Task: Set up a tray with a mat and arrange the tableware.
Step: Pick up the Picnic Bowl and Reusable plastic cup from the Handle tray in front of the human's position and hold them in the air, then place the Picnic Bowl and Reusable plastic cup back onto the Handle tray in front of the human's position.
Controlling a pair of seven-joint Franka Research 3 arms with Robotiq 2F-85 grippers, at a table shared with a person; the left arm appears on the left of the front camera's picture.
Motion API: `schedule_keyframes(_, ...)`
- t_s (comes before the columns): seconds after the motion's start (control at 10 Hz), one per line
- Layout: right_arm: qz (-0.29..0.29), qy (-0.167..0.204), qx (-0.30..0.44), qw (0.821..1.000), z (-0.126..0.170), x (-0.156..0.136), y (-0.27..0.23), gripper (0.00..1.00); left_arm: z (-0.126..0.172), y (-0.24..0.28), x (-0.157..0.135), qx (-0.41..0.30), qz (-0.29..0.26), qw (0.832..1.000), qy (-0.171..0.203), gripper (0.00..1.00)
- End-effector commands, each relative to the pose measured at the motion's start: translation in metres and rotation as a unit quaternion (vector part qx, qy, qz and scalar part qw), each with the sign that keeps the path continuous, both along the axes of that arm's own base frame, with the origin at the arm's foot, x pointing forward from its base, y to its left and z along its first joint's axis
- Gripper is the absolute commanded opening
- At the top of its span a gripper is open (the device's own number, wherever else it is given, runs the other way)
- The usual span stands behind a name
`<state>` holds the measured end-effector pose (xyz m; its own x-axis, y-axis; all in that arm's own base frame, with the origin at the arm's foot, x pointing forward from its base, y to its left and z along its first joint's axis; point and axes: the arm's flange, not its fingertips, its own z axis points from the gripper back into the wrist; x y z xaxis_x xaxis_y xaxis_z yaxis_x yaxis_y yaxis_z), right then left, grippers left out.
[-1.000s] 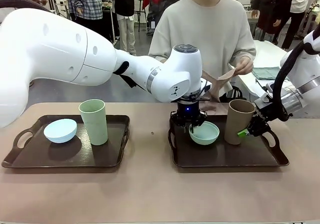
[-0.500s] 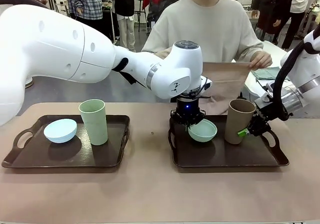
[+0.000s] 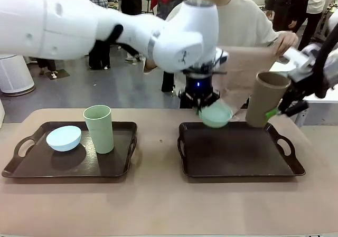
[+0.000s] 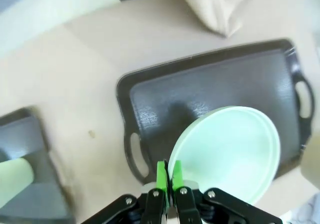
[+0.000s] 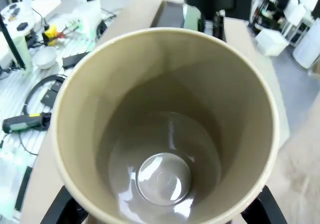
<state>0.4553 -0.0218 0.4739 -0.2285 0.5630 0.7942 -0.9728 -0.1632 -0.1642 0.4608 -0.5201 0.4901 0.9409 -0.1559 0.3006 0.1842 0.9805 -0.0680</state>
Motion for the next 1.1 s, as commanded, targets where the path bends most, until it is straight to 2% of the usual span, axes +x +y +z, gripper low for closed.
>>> schedule_keyframes(0.0, -0.003, -0.017, -0.004, 1.0, 0.037, -0.019, 0.001, 0.1, 0.037, 0.013, -0.023, 0.005, 0.018, 0.998, -0.054, 0.0)
schedule_keyframes(0.2, -0.006, -0.028, -0.009, 1.0, 0.068, -0.029, 0.003, 0.1, 0.083, 0.018, -0.04, -0.01, 0.026, 0.995, -0.095, 0.0)
schedule_keyframes(0.3, -0.004, -0.028, -0.02, 0.999, 0.072, -0.028, 0.004, 0.1, 0.092, 0.021, -0.044, -0.016, 0.034, 0.994, -0.106, 0.0)
schedule_keyframes(0.4, -0.003, -0.041, 0.0, 0.999, 0.072, -0.032, 0.002, 0.1, 0.086, 0.013, -0.026, -0.014, 0.011, 0.997, -0.079, 0.0)
schedule_keyframes(1.0, -0.003, -0.041, 0.0, 0.999, 0.072, -0.032, 0.002, 0.1, 0.086, 0.013, -0.026, -0.014, 0.011, 0.997, -0.079, 0.0)
